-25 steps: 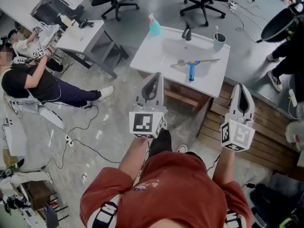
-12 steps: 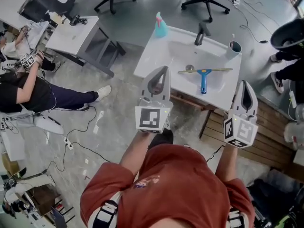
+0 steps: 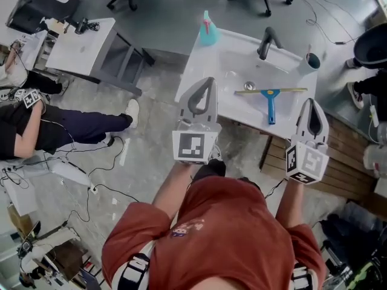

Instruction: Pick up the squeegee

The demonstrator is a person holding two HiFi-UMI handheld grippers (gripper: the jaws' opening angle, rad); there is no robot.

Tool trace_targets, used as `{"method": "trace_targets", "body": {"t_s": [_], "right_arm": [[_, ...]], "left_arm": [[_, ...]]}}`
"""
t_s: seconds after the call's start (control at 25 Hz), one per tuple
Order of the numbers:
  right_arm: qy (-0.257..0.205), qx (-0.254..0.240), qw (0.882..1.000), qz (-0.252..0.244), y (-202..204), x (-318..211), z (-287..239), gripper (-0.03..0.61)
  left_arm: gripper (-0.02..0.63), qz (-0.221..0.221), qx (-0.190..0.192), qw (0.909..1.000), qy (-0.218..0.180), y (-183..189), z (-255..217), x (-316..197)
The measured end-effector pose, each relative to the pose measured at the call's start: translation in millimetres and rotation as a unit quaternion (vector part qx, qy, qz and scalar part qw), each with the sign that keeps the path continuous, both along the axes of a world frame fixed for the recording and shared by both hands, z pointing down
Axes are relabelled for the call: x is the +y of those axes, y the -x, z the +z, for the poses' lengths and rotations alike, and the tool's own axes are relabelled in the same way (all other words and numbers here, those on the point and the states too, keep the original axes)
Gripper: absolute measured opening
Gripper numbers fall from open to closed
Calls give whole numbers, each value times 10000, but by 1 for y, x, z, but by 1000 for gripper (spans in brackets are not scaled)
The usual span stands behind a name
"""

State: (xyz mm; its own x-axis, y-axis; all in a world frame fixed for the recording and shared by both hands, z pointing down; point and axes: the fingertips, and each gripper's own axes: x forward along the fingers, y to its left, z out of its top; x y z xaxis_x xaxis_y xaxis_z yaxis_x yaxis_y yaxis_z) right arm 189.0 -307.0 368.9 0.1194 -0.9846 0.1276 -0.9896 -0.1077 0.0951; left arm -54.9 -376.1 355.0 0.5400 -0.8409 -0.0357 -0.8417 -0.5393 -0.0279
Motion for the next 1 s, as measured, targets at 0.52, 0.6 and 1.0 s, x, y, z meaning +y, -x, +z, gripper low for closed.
{"method": "trace_targets", "body": {"t_s": [0.52,0.6,1.0], "right_arm": [[842,-12,9962,235,28,-34,77,11],[1027,-27,9944,243,26,-35,94,34],[2004,-231,9794,56,-2,-50,179,96]], "left_arm": [[15,549,-227,9975,386,7,63,-40],[15,552,-173,9969,527,4,74,-42],[15,670,-318,9917,1048,-43,121,-53]]}}
